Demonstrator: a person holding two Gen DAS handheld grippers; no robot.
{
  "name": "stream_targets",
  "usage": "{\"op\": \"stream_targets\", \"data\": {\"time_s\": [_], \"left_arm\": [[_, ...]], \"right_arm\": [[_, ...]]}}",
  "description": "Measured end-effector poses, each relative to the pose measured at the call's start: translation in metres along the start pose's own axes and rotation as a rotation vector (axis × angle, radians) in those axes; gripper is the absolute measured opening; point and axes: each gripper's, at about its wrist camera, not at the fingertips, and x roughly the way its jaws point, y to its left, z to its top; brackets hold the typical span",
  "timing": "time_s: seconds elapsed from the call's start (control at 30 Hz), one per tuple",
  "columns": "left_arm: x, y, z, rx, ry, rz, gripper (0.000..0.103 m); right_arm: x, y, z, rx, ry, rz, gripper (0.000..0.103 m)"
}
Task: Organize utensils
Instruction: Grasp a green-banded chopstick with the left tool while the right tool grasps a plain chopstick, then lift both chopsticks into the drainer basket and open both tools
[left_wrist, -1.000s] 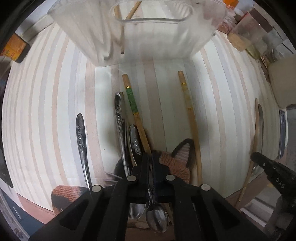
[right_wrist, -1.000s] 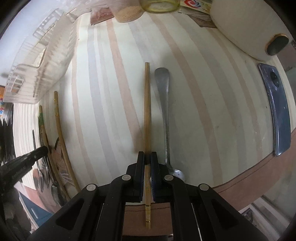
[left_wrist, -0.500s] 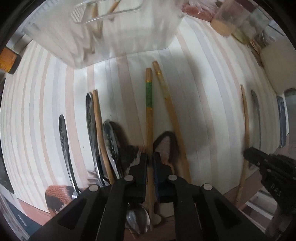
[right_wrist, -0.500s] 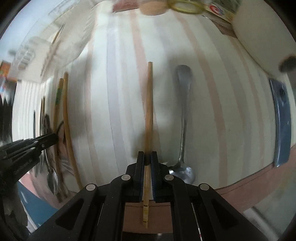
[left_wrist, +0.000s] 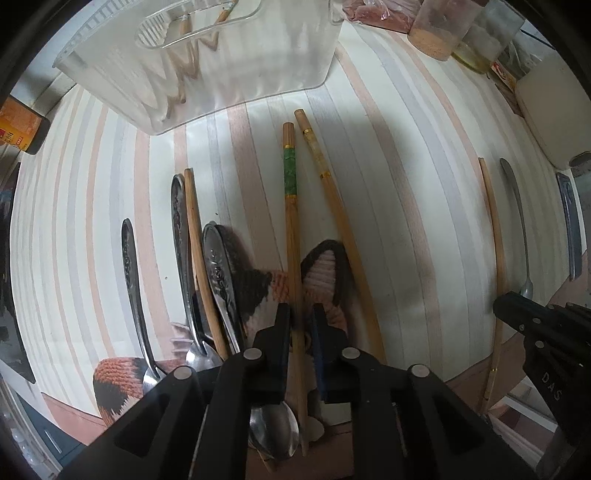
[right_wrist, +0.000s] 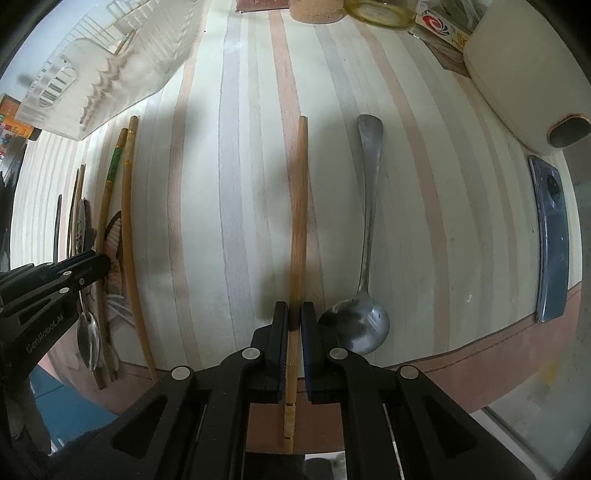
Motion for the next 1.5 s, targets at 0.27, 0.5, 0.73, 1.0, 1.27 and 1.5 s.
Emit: {"op": "stream_targets", "data": {"time_s": [0.27,0.5,0.73,1.0,1.27,1.5], "left_arm": [[-0.026,-0.021,-0.016,0.045,-0.071,0.033,0.004],[-0.091,-0.017,-0.019,0.010,-0.216,0.008,0.004],[-0.157,0.008,-0.017,-0.044,-0.341,-0.034,0.004],[-0.223,0.058,0.032,-0.155,-0.439,-0.137,0.004],[-0.211,0.115,0.121,-0.247,-0.385,-0.175,0.004],[-0.169,0.143,0.191,-0.270,-0.293,-0.131,0.005]], "right_arm": [[-0.016,-0.034,-0.012,0.120,-0.063,0.077,0.007],[-0.062,-0.036,-0.002,0.097,-0.156,0.100,0.007],[-0.115,-0.036,0.015,0.082,-0.245,0.163,0.007],[-0.170,-0.009,0.059,0.020,-0.296,0.317,0.007],[-0.173,0.047,0.151,-0.053,-0.269,0.414,0.007],[-0.135,0.088,0.232,-0.071,-0.179,0.392,0.007]]}}
